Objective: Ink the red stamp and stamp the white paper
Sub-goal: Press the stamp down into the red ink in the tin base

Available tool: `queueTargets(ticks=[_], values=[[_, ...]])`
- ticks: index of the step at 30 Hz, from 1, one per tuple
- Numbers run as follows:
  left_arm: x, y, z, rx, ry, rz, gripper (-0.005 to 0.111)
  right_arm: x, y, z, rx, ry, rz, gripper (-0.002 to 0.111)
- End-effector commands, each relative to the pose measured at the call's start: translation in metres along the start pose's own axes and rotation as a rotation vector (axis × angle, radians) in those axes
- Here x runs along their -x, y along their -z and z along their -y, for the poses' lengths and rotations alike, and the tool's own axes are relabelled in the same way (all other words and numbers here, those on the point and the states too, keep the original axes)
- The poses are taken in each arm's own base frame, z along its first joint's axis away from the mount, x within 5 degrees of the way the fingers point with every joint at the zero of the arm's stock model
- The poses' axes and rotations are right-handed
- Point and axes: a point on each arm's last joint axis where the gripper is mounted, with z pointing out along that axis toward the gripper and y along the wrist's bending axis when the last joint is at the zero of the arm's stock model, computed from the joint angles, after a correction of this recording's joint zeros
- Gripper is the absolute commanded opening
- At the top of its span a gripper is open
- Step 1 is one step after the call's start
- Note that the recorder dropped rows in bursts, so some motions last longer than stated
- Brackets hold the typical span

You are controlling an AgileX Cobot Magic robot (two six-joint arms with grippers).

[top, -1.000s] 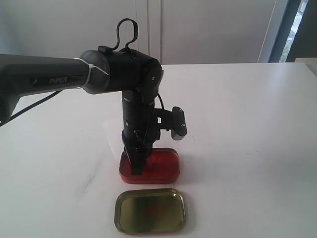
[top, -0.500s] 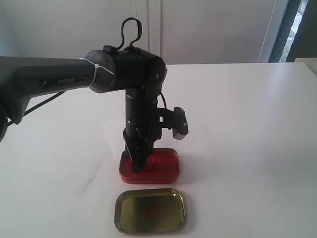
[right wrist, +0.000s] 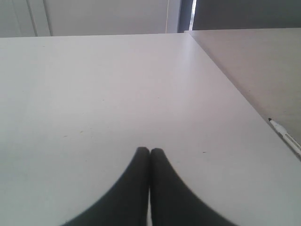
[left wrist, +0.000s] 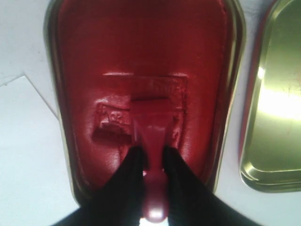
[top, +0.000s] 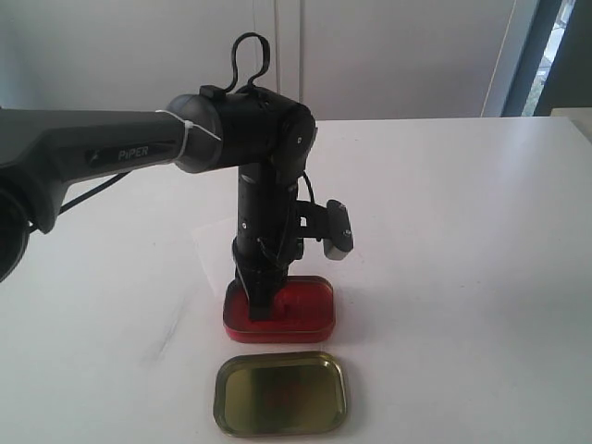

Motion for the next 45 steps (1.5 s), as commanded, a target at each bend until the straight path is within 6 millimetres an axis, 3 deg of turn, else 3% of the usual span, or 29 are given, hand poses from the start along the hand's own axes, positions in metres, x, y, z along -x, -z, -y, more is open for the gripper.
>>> queueTargets(ticks=[1, 10, 16, 33, 45], values=[[-0.001, -0.039, -0.001, -0.067, 0.001, -0.076, 0.0, 0.0, 0.0, 0.0, 0.004, -0.002, 0.014, 0.0], [0.0, 0.011, -0.002, 0.011, 0.013, -0.005, 0.0, 0.0, 0.0, 0.0, 0.004, -0.002, 0.014, 0.0], [-0.003, 0.029, 0.001, 0.037, 0.02, 0.022, 0.0, 0.0, 0.0, 0.0, 0.004, -0.002, 0.014, 0.0], [-0.008, 0.051, 0.008, 0.043, 0.043, 0.05, 0.0, 0.0, 0.0, 0.0, 0.003, 0.0, 0.014, 0.0], [-0.008, 0.052, 0.011, 0.022, 0.053, 0.05, 0.0, 0.0, 0.0, 0.0, 0.003, 0.0, 0.014, 0.0]])
